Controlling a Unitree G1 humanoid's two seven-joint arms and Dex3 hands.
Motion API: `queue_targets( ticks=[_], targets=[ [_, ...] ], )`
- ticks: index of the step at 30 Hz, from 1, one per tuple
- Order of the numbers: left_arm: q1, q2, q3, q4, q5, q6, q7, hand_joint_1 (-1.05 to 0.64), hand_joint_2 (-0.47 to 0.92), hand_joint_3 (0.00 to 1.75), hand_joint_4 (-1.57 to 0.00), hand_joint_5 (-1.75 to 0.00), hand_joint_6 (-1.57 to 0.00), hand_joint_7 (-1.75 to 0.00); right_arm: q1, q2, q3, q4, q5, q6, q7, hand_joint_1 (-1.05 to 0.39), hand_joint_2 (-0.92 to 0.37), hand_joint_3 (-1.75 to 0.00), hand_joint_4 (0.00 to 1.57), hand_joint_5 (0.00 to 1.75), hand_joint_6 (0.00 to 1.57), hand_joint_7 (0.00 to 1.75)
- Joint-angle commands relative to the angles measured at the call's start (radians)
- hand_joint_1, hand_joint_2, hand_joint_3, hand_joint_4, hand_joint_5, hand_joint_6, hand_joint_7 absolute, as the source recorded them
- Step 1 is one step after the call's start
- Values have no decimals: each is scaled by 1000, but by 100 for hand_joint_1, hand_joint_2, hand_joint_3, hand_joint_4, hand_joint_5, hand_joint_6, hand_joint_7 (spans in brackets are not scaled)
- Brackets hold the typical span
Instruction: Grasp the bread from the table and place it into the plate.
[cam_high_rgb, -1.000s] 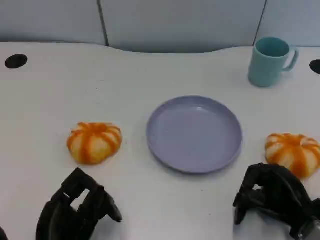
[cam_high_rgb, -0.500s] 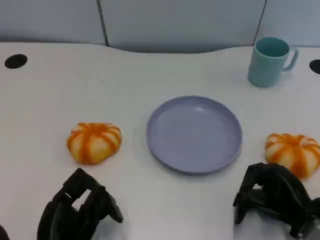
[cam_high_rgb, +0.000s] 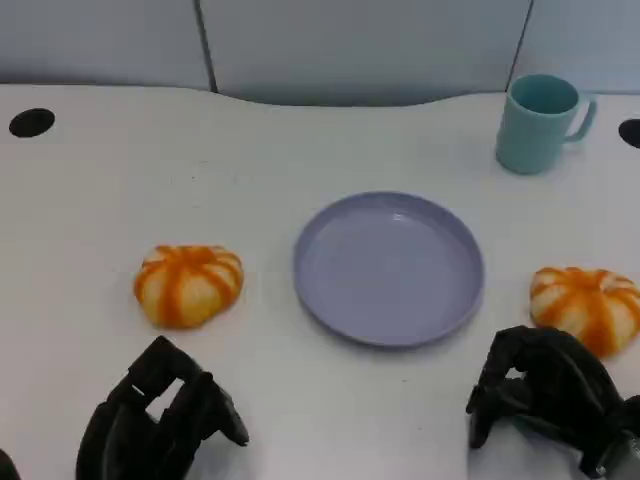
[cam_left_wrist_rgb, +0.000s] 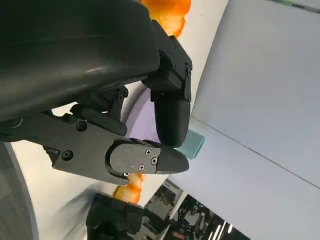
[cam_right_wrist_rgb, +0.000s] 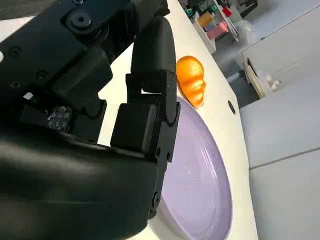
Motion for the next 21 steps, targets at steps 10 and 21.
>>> queue_targets(
  ticks=[10, 21],
  targets=[
    [-45, 125, -19, -20, 256, -315, 7, -58, 92, 18, -51, -109, -62, -52, 12, -1, 1, 10, -6, 14, -18, -105, -51, 0, 157, 71, 157, 51],
    [-133, 322, -54, -189, 930, -354, 365, -61, 92, 3, -42, -48, -59, 0, 19, 10, 6, -2, -9, 12, -32, -105, -51, 0, 157, 71, 157, 51]
  ],
)
